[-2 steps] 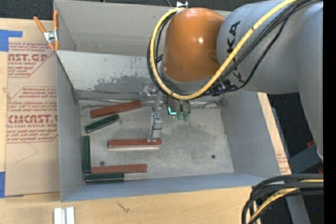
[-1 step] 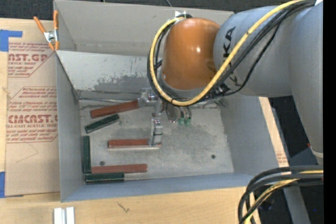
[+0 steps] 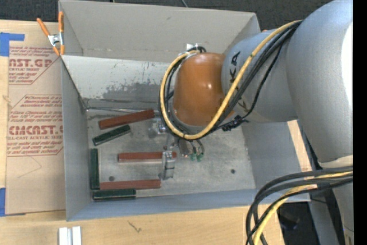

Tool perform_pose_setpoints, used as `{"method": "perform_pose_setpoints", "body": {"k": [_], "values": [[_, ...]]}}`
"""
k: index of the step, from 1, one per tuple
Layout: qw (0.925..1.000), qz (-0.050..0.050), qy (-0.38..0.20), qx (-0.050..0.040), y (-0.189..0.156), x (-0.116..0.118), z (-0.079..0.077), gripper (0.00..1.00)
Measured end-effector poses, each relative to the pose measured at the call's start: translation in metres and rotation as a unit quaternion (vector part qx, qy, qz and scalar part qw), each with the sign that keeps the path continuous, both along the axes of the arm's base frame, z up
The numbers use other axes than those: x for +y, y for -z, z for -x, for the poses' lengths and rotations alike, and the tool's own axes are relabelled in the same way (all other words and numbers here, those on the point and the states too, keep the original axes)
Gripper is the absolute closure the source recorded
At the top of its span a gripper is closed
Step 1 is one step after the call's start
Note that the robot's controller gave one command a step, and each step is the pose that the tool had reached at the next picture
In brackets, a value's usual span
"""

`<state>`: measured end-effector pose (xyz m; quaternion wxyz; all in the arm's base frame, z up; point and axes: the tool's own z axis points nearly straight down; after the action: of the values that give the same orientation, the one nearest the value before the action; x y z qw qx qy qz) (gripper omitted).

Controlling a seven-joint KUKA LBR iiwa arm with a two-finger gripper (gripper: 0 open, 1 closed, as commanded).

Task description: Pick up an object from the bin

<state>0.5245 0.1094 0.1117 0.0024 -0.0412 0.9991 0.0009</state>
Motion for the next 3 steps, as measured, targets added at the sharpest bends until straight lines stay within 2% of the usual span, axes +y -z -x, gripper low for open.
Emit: {"method": "perform_pose_setpoints", "body": {"k": [1, 2, 3], "values": [[0.9997, 0.000, 0.026, 0.0020, 0.042, -0.014, -0.016, 1.00], [0.9997, 0.000, 0.026, 0.0021, 0.042, -0.014, -0.016, 1.00], [0.9980, 0.000, 0.063, 0.0018, -0.077, -0.016, -0.011, 1.00]]}}
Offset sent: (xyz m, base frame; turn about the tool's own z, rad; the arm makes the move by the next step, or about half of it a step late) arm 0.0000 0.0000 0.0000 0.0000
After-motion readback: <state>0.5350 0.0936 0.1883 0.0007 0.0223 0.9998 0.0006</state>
